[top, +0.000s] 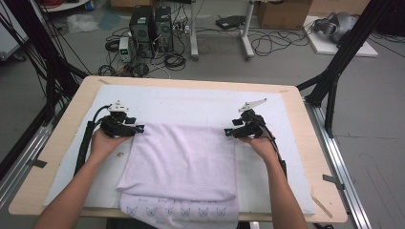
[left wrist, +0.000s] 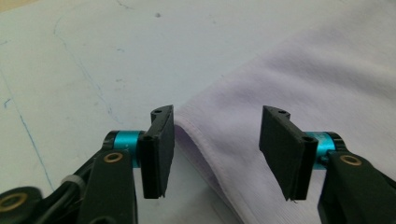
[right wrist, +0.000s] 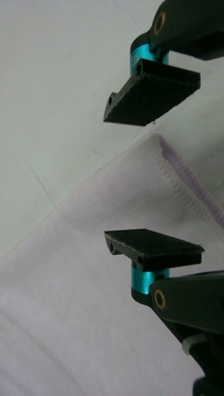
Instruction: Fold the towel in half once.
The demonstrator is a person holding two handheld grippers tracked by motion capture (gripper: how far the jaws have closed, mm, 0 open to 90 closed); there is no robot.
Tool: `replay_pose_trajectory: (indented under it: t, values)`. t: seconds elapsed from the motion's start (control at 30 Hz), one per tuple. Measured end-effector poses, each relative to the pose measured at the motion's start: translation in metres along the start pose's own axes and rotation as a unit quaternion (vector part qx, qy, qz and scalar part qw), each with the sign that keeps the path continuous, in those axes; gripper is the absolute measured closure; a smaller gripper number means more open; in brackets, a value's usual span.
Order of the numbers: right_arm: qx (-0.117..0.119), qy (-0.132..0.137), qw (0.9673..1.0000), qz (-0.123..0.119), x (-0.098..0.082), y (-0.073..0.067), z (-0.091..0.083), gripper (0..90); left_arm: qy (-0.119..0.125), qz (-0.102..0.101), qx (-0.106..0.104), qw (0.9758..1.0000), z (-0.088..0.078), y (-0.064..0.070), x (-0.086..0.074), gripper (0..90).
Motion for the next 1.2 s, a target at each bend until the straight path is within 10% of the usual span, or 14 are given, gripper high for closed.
replay_pose_trajectory:
  t: [0.17,0.27,0.4,0.57,0.83,0.87,1.0,1.2]
  values:
    - [0.000,-0.006,0.9999,0.008,-0.014,0.006,0.014,49.4,-0.029,-0.018,-0.007,0.9994,0.018,-0.002,-0.008,43.3]
    - [0.035,0.006,0.9992,0.017,-0.016,0.005,0.015,76.9,-0.019,-0.009,-0.025,0.9995,0.019,-0.001,-0.008,67.5]
    - [0.032,0.006,0.9993,-0.018,-0.004,-0.003,0.014,85.0,-0.002,0.008,-0.015,0.9999,0.015,0.001,-0.003,85.6]
    - [-0.014,0.024,0.9988,-0.039,0.033,0.002,-0.004,85.4,0.029,0.013,0.021,0.9993,0.002,-0.005,0.027,86.3]
    - [-0.099,0.067,0.9921,-0.039,0.108,0.033,-0.039,77.1,0.083,0.016,0.101,0.9913,-0.019,-0.020,0.116,75.4]
    - [-0.112,0.074,0.9903,-0.035,0.109,0.036,-0.038,67.3,0.074,0.014,0.104,0.9917,-0.016,-0.022,0.117,62.2]
    - [-0.081,0.059,0.9948,0.016,0.092,0.046,-0.022,53.2,0.049,0.013,0.082,0.9953,-0.009,-0.024,0.102,56.0]
    - [-0.050,0.018,0.9986,0.002,0.055,0.029,-0.010,45.2,0.041,0.008,0.047,0.9980,-0.014,-0.020,0.059,54.3]
Point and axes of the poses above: each handheld gripper's, and its own axes: z roughly forward along the jaws, x roughly out of its top, y roughly to its right, the point moved 1 cm from there along z, roughly forward along the jaws, and after that the axes turned 2 degrees about y, right-handed, at the moved point
